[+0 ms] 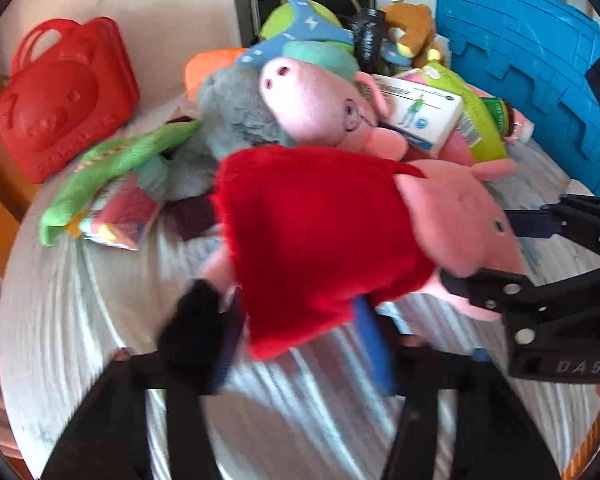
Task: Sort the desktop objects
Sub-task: 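Grasp the Peppa pig's head with the right tool while the left tool holds the dress, then lift the Peppa pig with both tools and carry it over the blue bin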
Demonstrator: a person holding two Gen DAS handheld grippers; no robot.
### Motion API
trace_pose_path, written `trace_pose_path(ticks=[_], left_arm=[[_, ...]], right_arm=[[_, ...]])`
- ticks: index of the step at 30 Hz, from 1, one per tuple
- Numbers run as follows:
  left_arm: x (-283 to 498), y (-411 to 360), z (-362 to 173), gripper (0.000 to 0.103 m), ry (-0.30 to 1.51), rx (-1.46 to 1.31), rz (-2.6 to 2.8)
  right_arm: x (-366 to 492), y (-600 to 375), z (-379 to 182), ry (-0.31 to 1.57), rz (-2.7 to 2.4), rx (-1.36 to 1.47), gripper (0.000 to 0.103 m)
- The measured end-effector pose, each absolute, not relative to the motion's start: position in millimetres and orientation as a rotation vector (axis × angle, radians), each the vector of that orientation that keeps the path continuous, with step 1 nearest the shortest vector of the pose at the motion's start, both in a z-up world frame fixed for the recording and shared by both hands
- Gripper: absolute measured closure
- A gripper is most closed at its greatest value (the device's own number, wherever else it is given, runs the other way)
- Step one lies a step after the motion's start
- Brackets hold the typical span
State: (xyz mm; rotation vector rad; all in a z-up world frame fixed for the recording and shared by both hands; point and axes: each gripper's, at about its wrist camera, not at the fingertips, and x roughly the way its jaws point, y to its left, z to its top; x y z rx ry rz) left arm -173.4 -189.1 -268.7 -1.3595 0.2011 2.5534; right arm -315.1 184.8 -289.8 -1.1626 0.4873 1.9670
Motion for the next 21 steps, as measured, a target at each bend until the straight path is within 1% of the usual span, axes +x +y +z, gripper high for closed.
trace_pose_path(ticks=[1,3,5,7,12,21], left_arm=[[-173.1,-186.2,-267.2,0.070,0.206,-1.352,2.559],[-170.0,-180.6,-264.0,0.075,0.235,-1.317,2.580],[-166.9,-179.4,-260.4,0.086,0.224,-1.299,2.580],[-164.7,-178.1,-254.5,0.093,0.220,-1.280,2.586],[-158.7,-175.4,-237.8,0.096,0.208,-1.239,2.600],[-144.7,-164.3,-203.9,0.099,0.215,-1.113,2.639]], right_arm=[[-315.7,184.5,-288.6,0.482,1.970,-1.164,0.036],[-317.4,182.3,-285.4,0.464,1.971,-1.161,0.038],[-314.6,181.7,-278.3,0.471,1.980,-1.142,0.040],[-313.5,178.6,-271.2,0.458,1.992,-1.130,0.041],[-311.8,172.5,-255.3,0.427,2.019,-1.110,0.043],[-299.3,162.2,-217.6,0.398,2.039,-1.029,0.046]])
